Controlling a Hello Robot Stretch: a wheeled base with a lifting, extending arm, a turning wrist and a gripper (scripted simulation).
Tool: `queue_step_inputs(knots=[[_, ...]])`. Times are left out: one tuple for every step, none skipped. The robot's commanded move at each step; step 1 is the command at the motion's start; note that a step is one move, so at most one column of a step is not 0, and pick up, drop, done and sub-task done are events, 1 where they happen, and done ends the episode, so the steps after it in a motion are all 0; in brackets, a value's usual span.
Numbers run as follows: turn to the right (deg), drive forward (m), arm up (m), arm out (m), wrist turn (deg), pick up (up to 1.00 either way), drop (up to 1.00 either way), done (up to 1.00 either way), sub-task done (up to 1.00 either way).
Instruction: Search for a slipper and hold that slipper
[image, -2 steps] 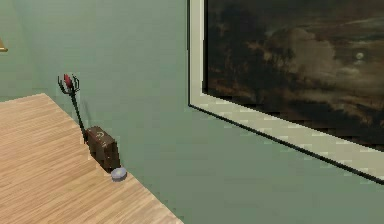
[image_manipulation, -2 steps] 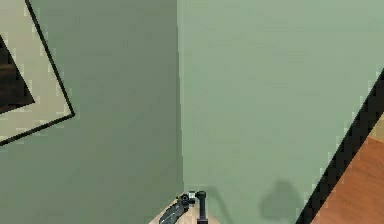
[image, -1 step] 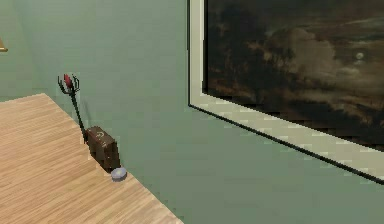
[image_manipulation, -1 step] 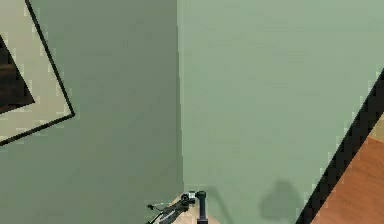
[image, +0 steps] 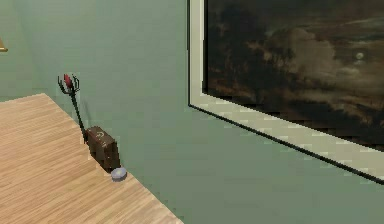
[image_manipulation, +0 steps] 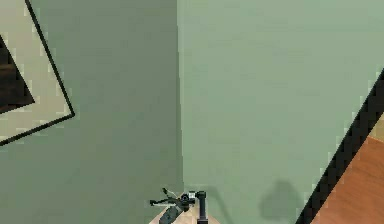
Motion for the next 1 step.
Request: queue_step_inputs(knots=[[0.0,0.00,-0.30,0.00,0.0,0.00,0.00,0.00,0.00]])
